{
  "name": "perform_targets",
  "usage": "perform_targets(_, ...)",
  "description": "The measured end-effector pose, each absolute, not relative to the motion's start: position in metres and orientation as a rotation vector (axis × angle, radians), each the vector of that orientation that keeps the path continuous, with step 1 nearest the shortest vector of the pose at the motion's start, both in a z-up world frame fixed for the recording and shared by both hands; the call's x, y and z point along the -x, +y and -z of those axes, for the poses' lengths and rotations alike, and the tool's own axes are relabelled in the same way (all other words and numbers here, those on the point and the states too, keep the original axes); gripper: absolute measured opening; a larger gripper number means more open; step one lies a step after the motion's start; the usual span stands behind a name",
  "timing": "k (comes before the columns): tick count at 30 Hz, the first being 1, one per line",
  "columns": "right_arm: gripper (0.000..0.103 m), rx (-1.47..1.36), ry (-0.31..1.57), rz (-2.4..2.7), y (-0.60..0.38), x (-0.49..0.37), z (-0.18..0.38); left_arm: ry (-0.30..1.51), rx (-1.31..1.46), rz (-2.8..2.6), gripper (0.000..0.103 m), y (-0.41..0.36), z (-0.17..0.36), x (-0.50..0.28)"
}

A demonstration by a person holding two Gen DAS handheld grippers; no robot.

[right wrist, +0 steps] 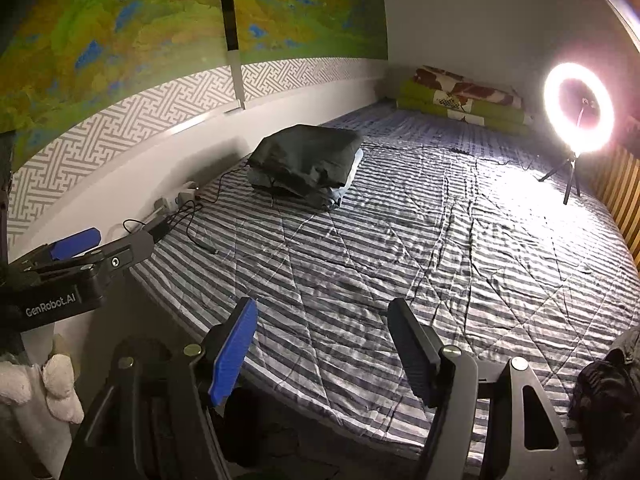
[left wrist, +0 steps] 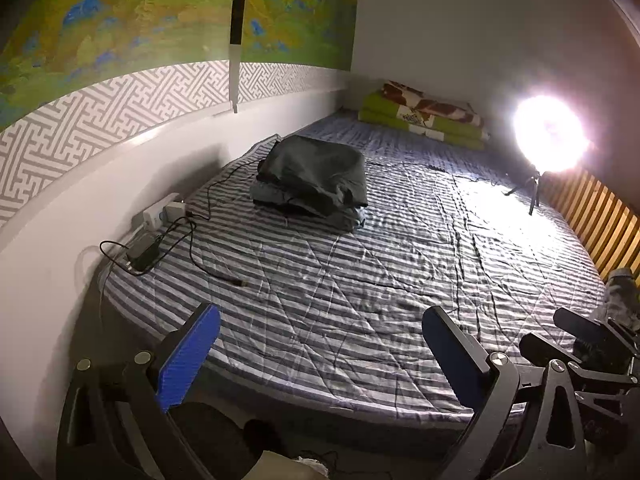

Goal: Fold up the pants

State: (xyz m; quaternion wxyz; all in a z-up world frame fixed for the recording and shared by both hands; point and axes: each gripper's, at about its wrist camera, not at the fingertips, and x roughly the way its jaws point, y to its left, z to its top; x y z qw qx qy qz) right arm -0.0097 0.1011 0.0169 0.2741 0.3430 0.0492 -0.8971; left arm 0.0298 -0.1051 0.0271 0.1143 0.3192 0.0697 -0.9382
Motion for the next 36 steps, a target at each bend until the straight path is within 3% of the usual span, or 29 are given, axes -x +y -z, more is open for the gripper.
perform_targets(36, 0.064, -0.981, 0.109, 2.416, 0.091, 0.019, -0.003, 0.195, -0.983, 2.746, 0.102, -0.108, -0.009, -0.009)
